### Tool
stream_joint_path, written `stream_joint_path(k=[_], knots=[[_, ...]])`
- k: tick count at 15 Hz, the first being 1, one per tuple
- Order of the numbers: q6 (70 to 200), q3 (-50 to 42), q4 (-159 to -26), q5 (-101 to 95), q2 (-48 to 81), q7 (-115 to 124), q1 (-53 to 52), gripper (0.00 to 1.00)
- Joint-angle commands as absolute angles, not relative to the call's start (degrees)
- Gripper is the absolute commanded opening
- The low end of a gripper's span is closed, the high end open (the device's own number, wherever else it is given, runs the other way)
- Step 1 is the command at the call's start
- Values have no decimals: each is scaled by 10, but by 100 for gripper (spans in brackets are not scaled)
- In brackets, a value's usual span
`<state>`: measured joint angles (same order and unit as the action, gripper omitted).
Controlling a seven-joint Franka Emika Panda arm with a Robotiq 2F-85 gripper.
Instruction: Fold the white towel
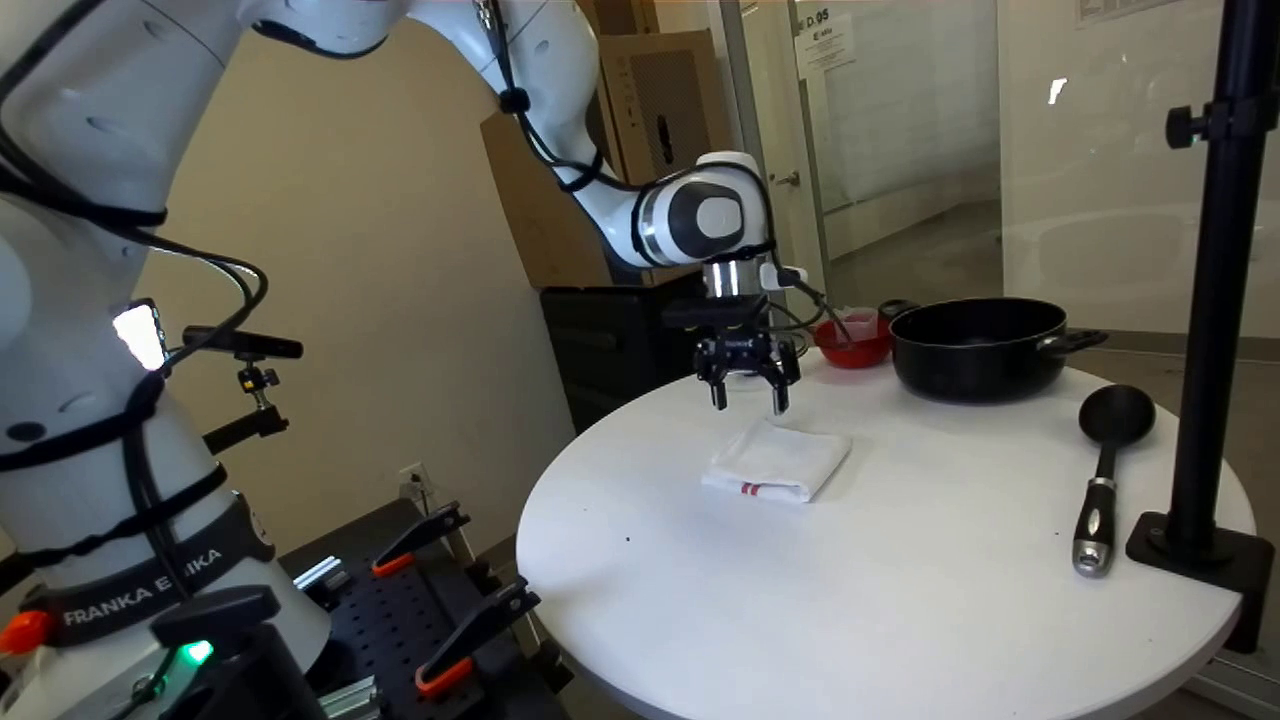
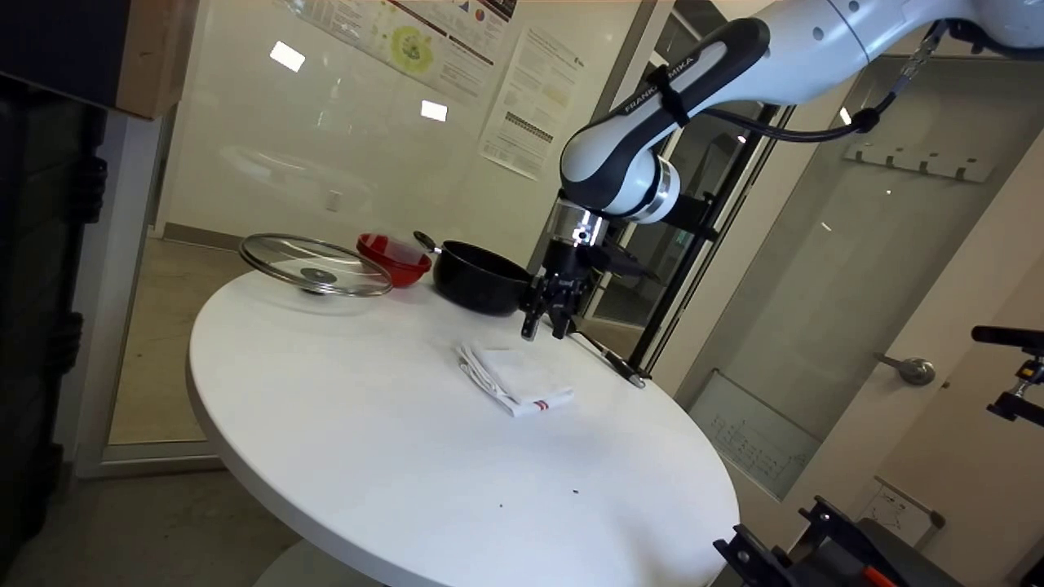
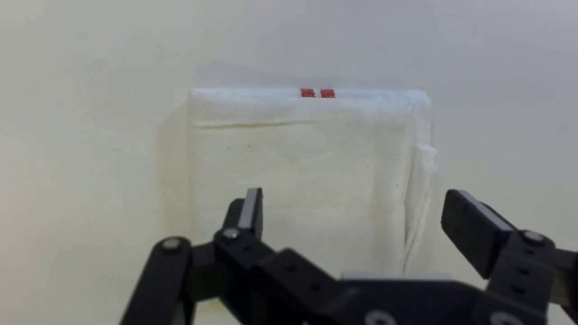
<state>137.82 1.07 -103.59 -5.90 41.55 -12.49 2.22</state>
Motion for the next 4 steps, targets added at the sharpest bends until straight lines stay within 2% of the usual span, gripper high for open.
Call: stream_joint_path(k=[1, 4], knots=[[1377, 9, -1038, -68, 410, -124, 21, 100], [1377, 7, -1045, -73, 401, -125, 20, 100]])
